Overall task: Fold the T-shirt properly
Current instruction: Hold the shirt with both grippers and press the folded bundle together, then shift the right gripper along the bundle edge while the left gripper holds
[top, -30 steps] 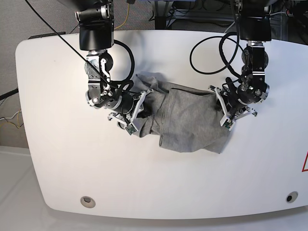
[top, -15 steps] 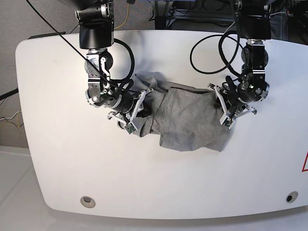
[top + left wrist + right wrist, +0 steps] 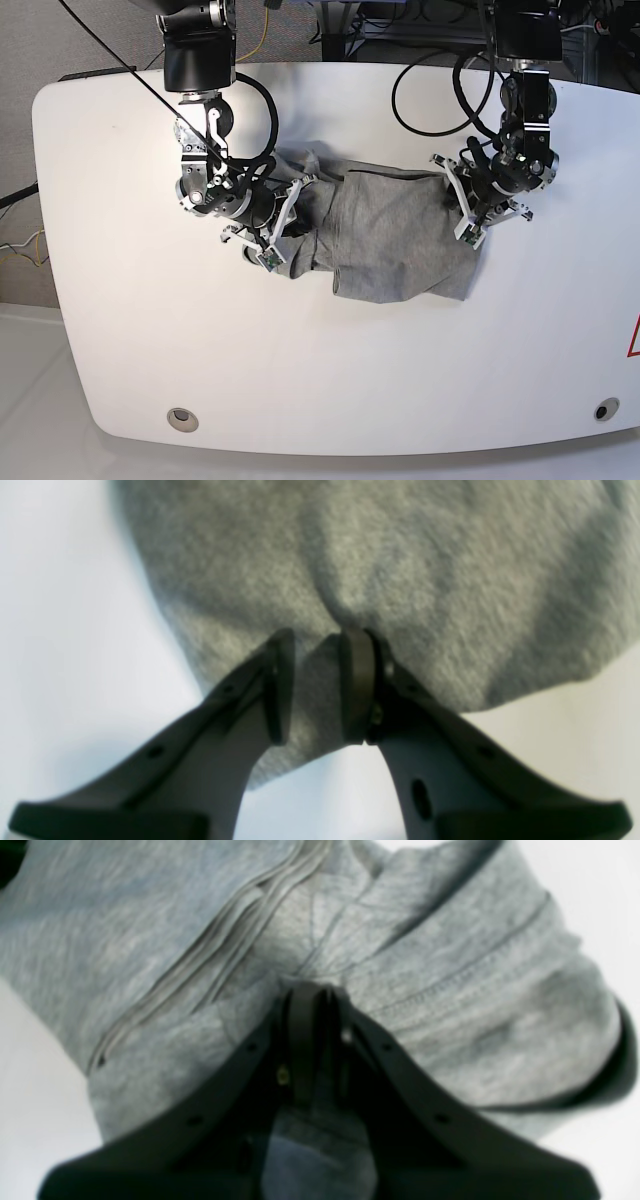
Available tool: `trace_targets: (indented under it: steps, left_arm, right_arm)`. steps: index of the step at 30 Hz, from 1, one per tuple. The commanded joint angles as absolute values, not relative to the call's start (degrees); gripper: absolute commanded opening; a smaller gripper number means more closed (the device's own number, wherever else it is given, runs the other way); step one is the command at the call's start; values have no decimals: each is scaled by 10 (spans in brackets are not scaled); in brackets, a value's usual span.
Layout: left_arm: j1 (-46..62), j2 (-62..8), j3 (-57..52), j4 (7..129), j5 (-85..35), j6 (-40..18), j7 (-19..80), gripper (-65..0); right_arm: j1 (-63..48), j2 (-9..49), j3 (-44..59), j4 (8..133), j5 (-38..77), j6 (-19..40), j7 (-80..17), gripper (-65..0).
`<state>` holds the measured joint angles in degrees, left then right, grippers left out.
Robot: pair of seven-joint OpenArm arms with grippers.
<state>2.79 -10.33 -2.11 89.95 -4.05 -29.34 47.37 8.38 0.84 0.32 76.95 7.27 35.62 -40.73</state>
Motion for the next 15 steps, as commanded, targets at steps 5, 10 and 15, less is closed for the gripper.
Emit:
trace_targets:
  steps: [5,10,15]
  left_arm:
    - [59,-99,-20,921,-29,-297,504,-509]
    - [73,-95,-20,922,-29,-297,504,-509]
    - [76,-95,-20,922,-29,-297,504,-509]
  right_arm:
    - [90,12,5,778,65,356,-414,-586]
    - [90,12,5,778,65,356,-414,-586]
    - [91,12,5,778,65,356,-414,-586]
